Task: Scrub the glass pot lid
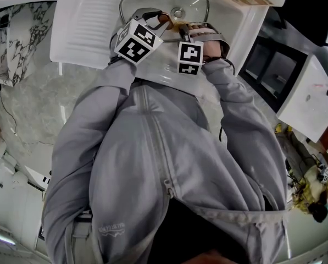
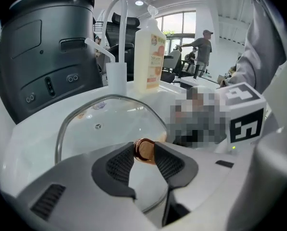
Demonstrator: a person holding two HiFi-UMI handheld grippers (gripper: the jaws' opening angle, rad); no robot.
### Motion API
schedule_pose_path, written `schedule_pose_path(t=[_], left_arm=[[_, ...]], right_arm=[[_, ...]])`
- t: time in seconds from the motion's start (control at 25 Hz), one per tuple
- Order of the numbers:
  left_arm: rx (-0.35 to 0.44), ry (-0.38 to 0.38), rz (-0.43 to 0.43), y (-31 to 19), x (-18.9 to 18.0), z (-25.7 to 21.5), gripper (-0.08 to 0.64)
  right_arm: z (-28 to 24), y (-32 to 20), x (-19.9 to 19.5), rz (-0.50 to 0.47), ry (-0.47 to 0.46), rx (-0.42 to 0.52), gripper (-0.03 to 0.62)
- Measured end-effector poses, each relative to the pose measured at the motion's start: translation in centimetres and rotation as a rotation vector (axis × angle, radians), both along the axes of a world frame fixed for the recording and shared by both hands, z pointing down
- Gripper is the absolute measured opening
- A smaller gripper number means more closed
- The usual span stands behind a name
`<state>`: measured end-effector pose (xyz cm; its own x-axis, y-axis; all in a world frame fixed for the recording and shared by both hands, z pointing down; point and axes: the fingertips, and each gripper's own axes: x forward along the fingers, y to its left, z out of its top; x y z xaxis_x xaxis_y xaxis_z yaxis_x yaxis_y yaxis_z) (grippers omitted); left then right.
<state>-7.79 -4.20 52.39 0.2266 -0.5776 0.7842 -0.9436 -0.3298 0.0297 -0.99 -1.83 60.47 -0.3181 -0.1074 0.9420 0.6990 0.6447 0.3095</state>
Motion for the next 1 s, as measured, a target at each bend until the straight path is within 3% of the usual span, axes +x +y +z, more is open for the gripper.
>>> schedule_pose_path(t=[0.28,0.44,0.6,0.8,1.0], left_arm=[[0.003,-0.006,0.003,-0.1,0.2,-0.2,0.129],[0.000,-0.004,0.003,0.0,0.0,-0.1,0.129],[-0.002,-0.005,0.006,-0.1,0.0,-0.1,0.129],[-0.004,-0.005,0.006,-0.1,0.1,-0.1,0.129],[-0.005,-0.005,0.010,-0.2,0.1,-0.1,0.129]], right_arm=[[3.6,2.6,3.0,-0.022,0.147,-0.075,0.029],[2.5,2.8,3.0,0.002,0.153,-0.131,0.029],[-1.4,-0.3,1.7,0.035,0.060,-0.087,0.029],[-7.9,-6.1,-1.9,0.101,-0.138,-0.001,0.029],[-10.9,-9.0,-5.7,0.039,-0.250,0.086,0.029]])
